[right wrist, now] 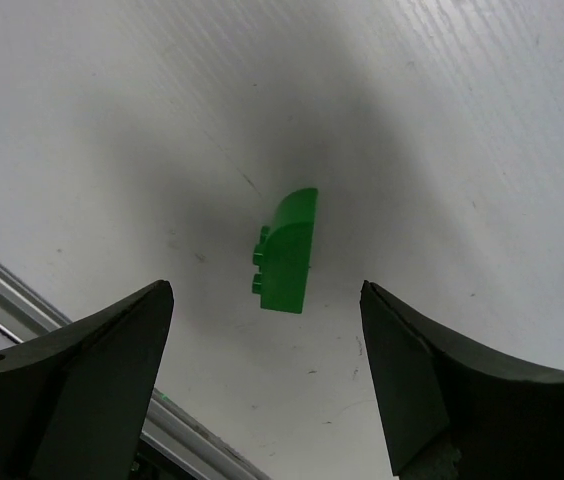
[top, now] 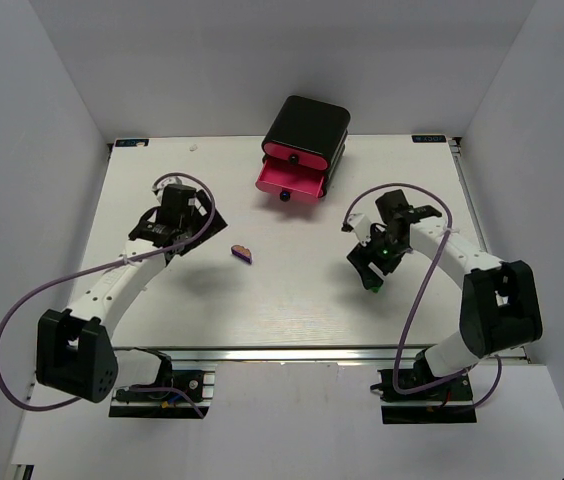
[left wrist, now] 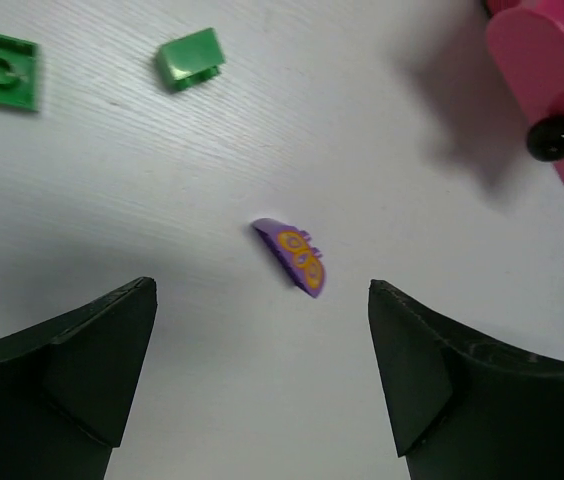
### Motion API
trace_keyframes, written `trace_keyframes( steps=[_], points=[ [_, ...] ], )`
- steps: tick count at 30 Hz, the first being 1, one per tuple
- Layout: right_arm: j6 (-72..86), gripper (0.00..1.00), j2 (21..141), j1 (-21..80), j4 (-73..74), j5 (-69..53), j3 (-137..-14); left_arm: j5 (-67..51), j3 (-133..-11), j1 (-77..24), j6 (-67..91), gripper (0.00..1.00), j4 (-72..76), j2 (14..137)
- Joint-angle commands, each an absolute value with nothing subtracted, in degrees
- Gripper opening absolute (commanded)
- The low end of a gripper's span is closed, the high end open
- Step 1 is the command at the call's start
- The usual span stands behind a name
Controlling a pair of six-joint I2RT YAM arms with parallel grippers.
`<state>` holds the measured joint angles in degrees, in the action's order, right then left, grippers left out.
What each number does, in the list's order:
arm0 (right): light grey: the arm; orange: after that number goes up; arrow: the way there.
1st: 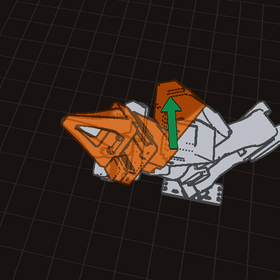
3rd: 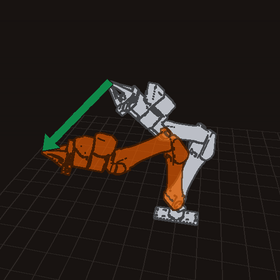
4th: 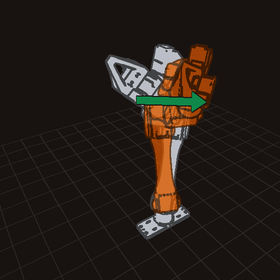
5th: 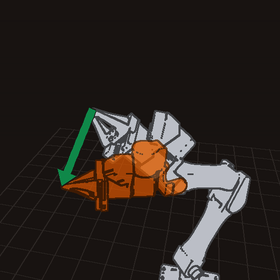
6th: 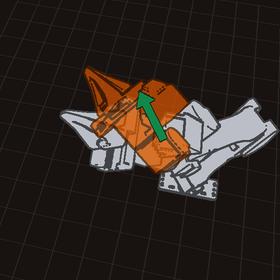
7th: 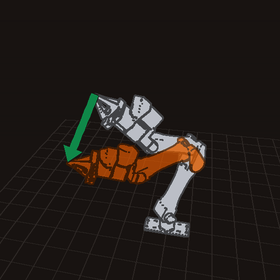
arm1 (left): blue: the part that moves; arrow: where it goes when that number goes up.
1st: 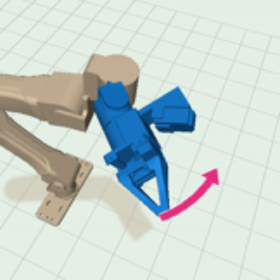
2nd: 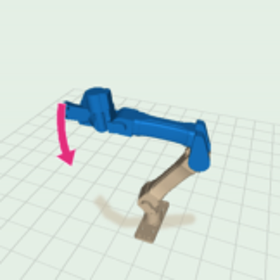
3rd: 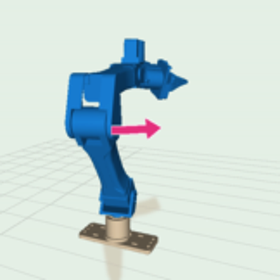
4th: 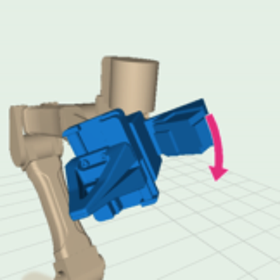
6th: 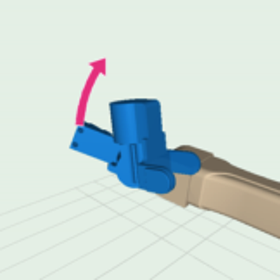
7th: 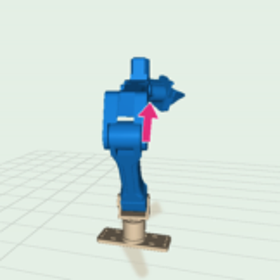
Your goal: Sort the legos into containers by color
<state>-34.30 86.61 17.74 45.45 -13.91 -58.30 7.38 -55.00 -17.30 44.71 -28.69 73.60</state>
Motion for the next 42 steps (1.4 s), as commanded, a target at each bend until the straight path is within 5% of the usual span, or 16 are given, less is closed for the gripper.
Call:
trace_keyframes(
  steps=[1,9,24,31,42],
  points=[
    [-31.73,0.81,87.71,18.72,41.84,-8.97,-58.10,14.23,-57.39,-16.44,40.27,0.96,-34.35,71.54],
    [-31.64,0.67,91.75,19.77,39.29,-10.19,-55.72,19.51,-62.23,-11.96,35.42,0.97,-40.51,75.85],
    [-42.52,0.00,91.06,19.95,44.29,-20.64,-62.91,7.22,-64.07,-0.80,38.31,0.98,-39.29,83.93],
    [-42.11,0.00,96.31,21.35,40.63,-28.30,-83.65,4.22,-64.07,2.64,41.40,0.98,-38.67,85.08],
    [-33.49,0.05,119.59,26.19,29.79,-19.43,-115.56,1.49,-61.26,5.80,41.66,0.98,-38.41,84.11]
  ],
)
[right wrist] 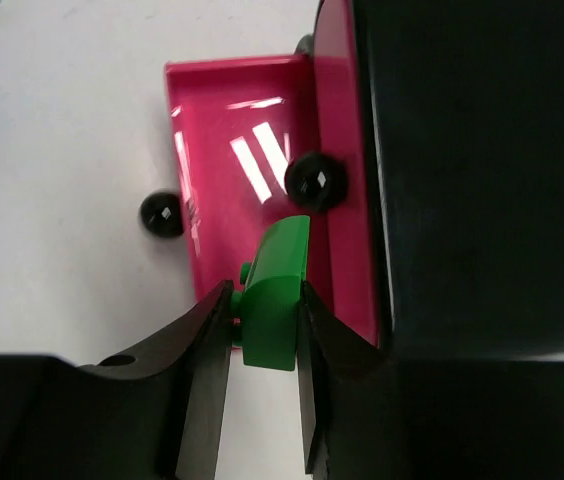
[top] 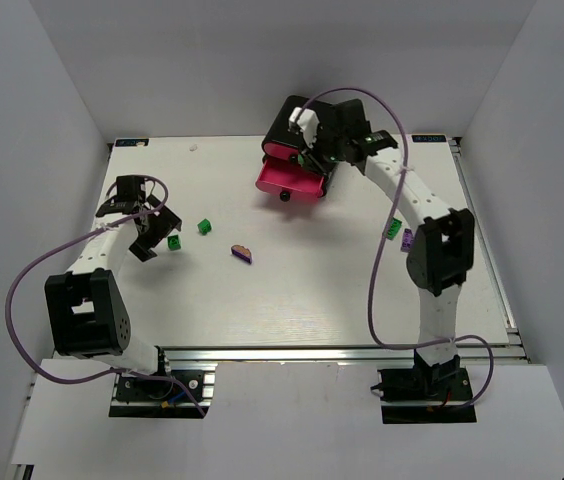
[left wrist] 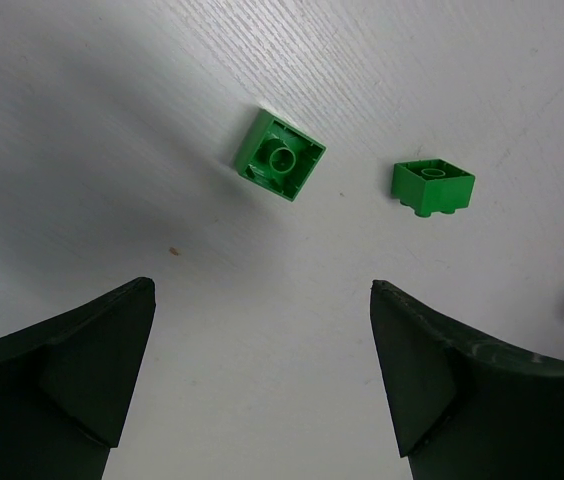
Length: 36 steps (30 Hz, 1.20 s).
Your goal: Sort the legos into containers by color
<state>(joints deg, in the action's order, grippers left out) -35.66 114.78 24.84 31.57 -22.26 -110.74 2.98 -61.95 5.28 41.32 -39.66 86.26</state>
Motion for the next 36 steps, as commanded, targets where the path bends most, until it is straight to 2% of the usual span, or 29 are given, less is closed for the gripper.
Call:
trace_keyframes(
  steps=[1,5,8,9,13,18,21,24,27,31,36],
  points=[
    [-33.40,0.07,120.92,26.37,29.97,-17.94,-118.53,1.58,-61.09,5.80,41.66,0.98,-38.32,84.11],
    [-33.49,0.19,124.10,27.24,29.45,-15.74,-120.41,1.41,-61.96,6.33,41.66,0.98,-38.67,84.46],
    [-33.66,0.37,124.28,27.25,28.74,-14.51,-119.10,1.41,-61.88,6.33,41.92,0.98,-38.41,84.73],
    [-33.75,0.47,124.28,27.33,28.48,-14.07,-118.92,1.41,-61.70,6.33,41.92,0.98,-38.06,84.81],
    [-33.31,0.58,123.84,27.16,28.56,-13.88,-119.00,1.06,-61.61,6.33,41.92,0.97,-37.71,86.13],
    [-31.21,0.60,121.21,27.25,30.49,-15.99,-118.92,2.19,-61.79,6.33,41.31,0.97,-36.65,88.15],
    [-29.27,0.54,117.70,26.81,32.34,-20.99,-118.13,3.68,-62.66,6.33,40.52,0.95,-36.47,90.26],
    [-27.95,0.51,111.65,26.28,32.61,-29.68,-110.79,4.22,-64.24,6.33,39.55,0.93,-35.77,92.81],
    [-26.02,0.52,104.69,26.10,29.54,-32.42,-103.82,4.66,-66.53,6.33,38.50,0.92,-35.86,96.58],
    [-24.79,0.54,99.24,25.84,27.16,-32.61,-94.86,4.22,-69.87,5.81,36.57,0.90,-35.07,101.33],
    [-23.91,0.54,95.89,25.23,26.11,-32.35,-90.62,3.08,-74.53,5.27,35.95,0.86,-35.86,106.87]
  ],
)
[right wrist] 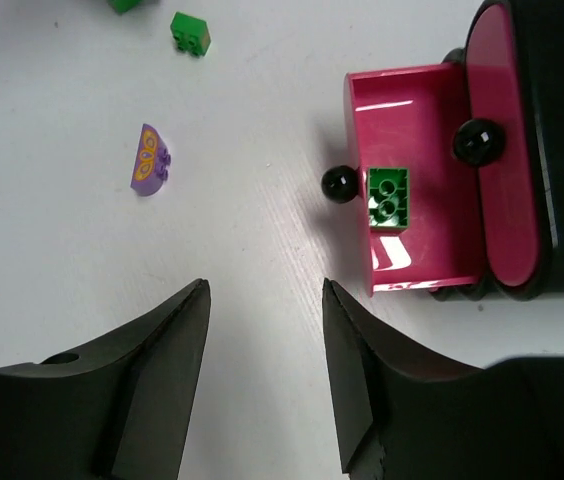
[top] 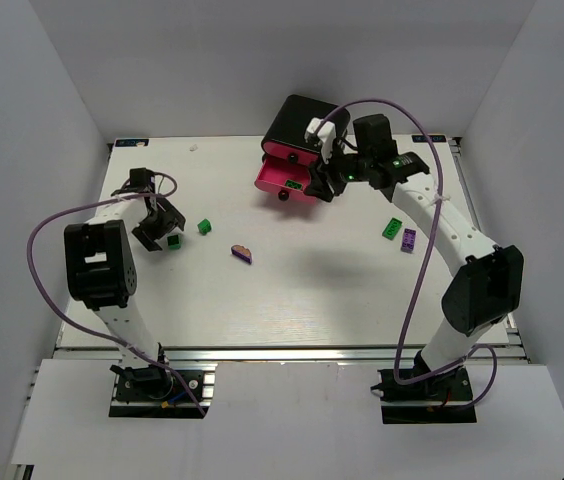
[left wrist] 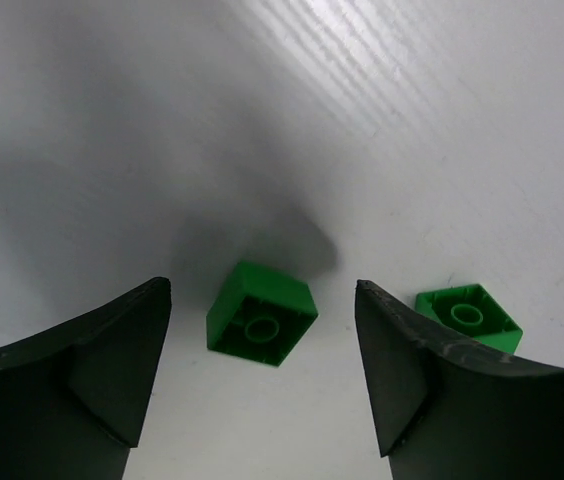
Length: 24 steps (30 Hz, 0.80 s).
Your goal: Sort the legos into containers by color
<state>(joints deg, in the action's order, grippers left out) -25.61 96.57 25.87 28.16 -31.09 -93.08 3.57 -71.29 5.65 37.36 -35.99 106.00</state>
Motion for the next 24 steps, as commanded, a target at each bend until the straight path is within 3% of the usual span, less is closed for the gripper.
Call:
trace_keyframes(
  steps=[1,13,21,24],
  points=[
    [-23.73,0.55,95.63,25.05,25.93,-32.43,-90.18,3.25,-75.23,5.27,35.60,0.82,-36.29,107.66],
    [-22.06,0.54,94.13,23.29,25.14,-32.43,-89.03,-3.07,-72.60,5.27,31.56,0.60,-36.57,106.79],
    [-21.36,0.54,93.78,22.85,24.52,-32.61,-88.59,-6.58,-71.89,5.27,30.32,0.27,-36.21,106.09],
    [-21.36,0.54,93.08,22.59,24.35,-32.43,-88.16,-10.78,-72.77,5.27,30.93,0.20,-34.98,102.93]
  ],
)
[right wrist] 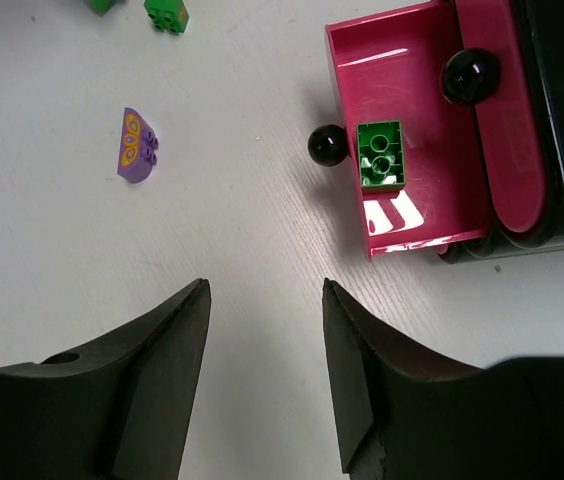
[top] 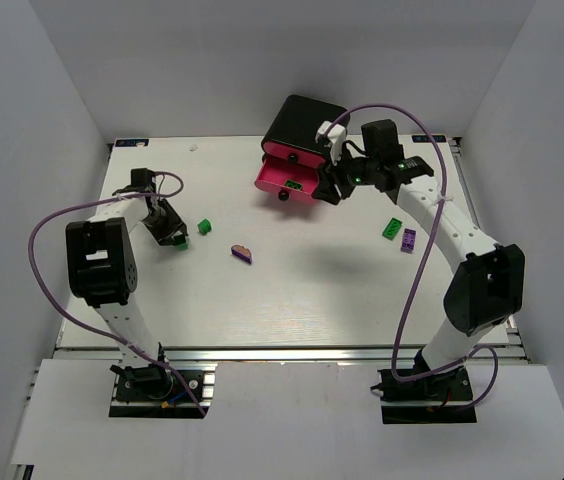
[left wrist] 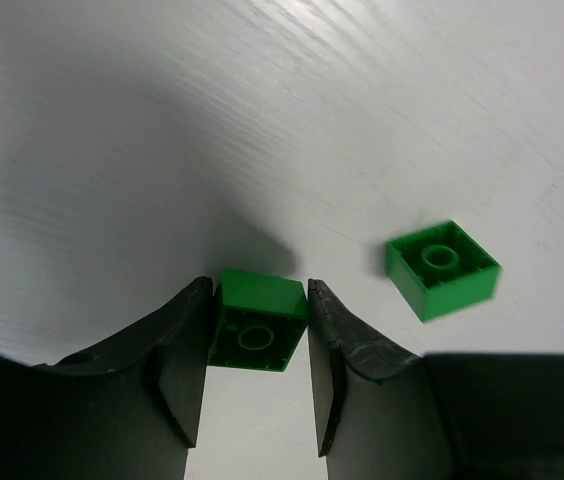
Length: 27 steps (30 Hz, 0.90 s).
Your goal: Sort the legos into containers by color
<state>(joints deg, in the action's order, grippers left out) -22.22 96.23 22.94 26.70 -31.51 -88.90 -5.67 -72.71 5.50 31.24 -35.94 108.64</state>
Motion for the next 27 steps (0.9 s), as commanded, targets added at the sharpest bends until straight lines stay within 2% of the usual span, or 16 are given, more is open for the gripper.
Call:
trace_keyframes(
  steps=[1,6,9,10,13,22,26,27],
  points=[
    [-21.36,0.54,92.38,22.24,24.35,-32.43,-87.72,-12.55,-73.30,4.75,31.20,0.20,-33.33,101.96],
    [-19.08,0.49,90.01,21.53,22.68,-31.82,-85.61,-23.10,-75.24,3.43,37.59,0.17,-24.92,97.04],
    [-17.32,0.35,89.13,21.01,20.84,-30.15,-83.68,-28.73,-74.09,0.71,45.14,0.16,-16.20,96.59],
    [-16.97,0.27,88.77,21.01,19.96,-29.71,-83.15,-30.92,-74.44,0.01,46.74,0.16,-11.30,97.11],
    [-16.44,0.18,87.63,20.48,18.11,-28.65,-81.48,-33.30,-79.96,-3.42,49.92,0.15,-7.47,102.20],
    [-16.08,0.18,86.22,19.25,16.79,-27.69,-79.46,-30.50,-102.19,-11.77,51.06,0.16,-11.25,116.97],
    [-15.73,0.21,85.69,18.81,16.35,-27.60,-78.84,-28.83,-105.20,-13.27,51.24,0.23,-12.92,120.93],
    [-15.73,0.22,85.61,18.81,16.26,-27.68,-78.75,-28.57,-105.38,-13.88,51.33,0.32,-13.27,121.37]
  ],
)
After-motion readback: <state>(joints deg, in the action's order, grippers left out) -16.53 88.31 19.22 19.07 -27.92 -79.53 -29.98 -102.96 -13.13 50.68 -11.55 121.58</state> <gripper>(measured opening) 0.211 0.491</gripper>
